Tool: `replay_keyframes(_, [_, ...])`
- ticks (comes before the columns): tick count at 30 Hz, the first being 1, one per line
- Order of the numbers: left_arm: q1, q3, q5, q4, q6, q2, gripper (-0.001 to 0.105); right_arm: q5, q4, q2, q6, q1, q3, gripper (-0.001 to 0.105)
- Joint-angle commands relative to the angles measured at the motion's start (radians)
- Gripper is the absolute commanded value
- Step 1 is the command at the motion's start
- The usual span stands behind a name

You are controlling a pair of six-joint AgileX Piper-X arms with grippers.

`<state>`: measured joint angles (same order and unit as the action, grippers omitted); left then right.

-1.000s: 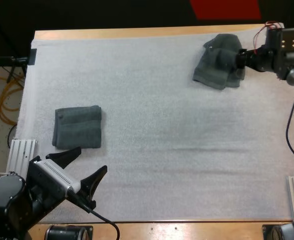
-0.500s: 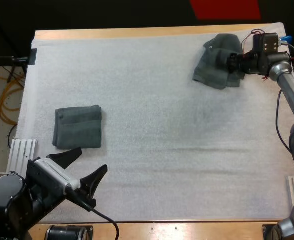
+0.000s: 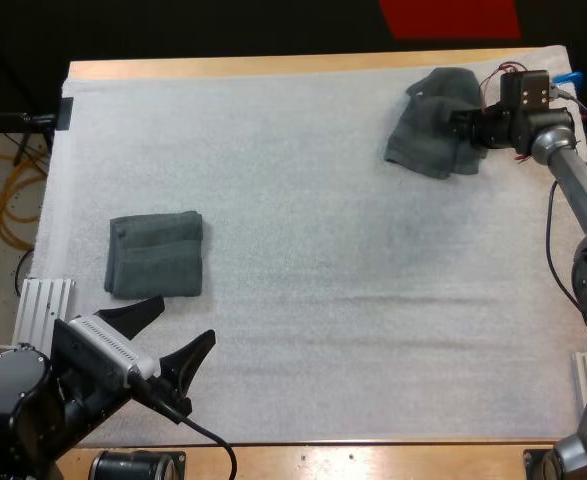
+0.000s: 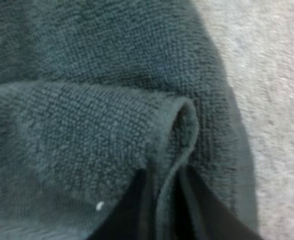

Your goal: Pick towel from pile fold and stack

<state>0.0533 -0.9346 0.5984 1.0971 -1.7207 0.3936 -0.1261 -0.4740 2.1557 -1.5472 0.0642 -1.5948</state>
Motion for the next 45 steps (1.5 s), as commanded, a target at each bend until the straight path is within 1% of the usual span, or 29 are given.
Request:
replay_keyframes(1, [-0.002, -0.006, 0.006, 0.001, -0.009, 0.001, 0.070, -0.043, 0.000, -0.011, 0.005, 0.000, -0.011, 0.000])
replay_keyframes(2, [-0.002, -0.006, 0.006, 0.001, -0.009, 0.001, 0.070, -0.087, -0.001, -0.020, 0.003, 0.000, -0.011, 0.000])
replay_keyframes(5, [-0.002, -0.006, 0.004, 0.001, -0.008, 0.001, 0.070, -0.167, -0.002, -0.066, -0.009, 0.006, -0.011, 0.000])
replay_keyframes(6, [-0.002, -0.006, 0.004, 0.001, -0.007, 0.001, 0.070, -0.171, -0.002, -0.082, -0.016, 0.008, -0.011, 0.000])
replay_keyframes(11, [-0.002, -0.006, 0.004, -0.001, -0.005, 0.001, 0.070, -0.171, -0.002, -0.252, -0.169, 0.037, -0.011, 0.000])
replay_keyframes(14, [-0.002, -0.006, 0.004, -0.001, -0.002, 0.001, 0.070, -0.169, -0.018, -0.362, -0.225, 0.057, -0.011, 0.000])
replay_keyframes(17, [-0.002, -0.006, 0.004, -0.001, -0.002, 0.001, 0.070, -0.167, -0.020, -0.468, -0.231, 0.069, -0.011, 0.000])
replay_keyframes(21, [-0.002, -0.006, 0.004, -0.001, 0.006, 0.001, 0.070, -0.167, -0.048, -0.563, -0.229, 0.072, -0.011, 0.000])
replay_keyframes(24, [-0.002, -0.006, 0.004, -0.001, 0.012, 0.001, 0.070, -0.164, -0.129, -0.623, -0.229, 0.075, -0.011, 0.000])
replay_keyframes(26, [-0.002, -0.006, 0.004, -0.001, 0.012, 0.001, 0.070, -0.166, -0.223, -0.661, -0.229, 0.083, -0.011, 0.000])
replay_keyframes(27, [-0.002, -0.006, 0.006, -0.001, 0.012, 0.001, 0.070, -0.167, -0.243, -0.669, -0.230, 0.090, -0.009, 0.000])
replay_keyframes(29, [-0.002, -0.006, 0.012, -0.001, 0.012, 0.001, 0.070, -0.167, -0.314, -0.699, -0.239, 0.117, 0.003, 0.000])
replay_keyframes(33, [-0.002, -0.006, 0.012, -0.001, 0.012, 0.001, 0.070, -0.168, -0.386, -0.722, -0.255, 0.189, 0.032, 0.000])
replay_keyframes(36, [-0.002, -0.006, 0.012, -0.001, 0.012, 0.001, 0.070, -0.148, -0.429, -0.723, -0.252, 0.257, 0.079, 0.000])
replay_keyframes(38, [-0.002, -0.006, 0.022, -0.001, 0.012, 0.001, 0.070, -0.084, -0.432, -0.723, -0.252, 0.297, 0.133, 0.000])
replay_keyframes(41, [-0.002, -0.006, 0.034, -0.001, 0.012, 0.001, 0.070, 0.014, -0.450, -0.723, -0.252, 0.325, 0.198, 0.000])
replay_keyframes(42, [-0.002, -0.006, 0.034, 0.000, 0.012, 0.001, 0.070, 0.030, -0.458, -0.723, -0.250, 0.326, 0.207, 0.000])
replay_keyframes(45, [-0.002, -0.006, 0.034, 0.001, 0.012, 0.001, 0.070, 0.132, -0.505, -0.723, -0.206, 0.321, 0.244, 0.000])
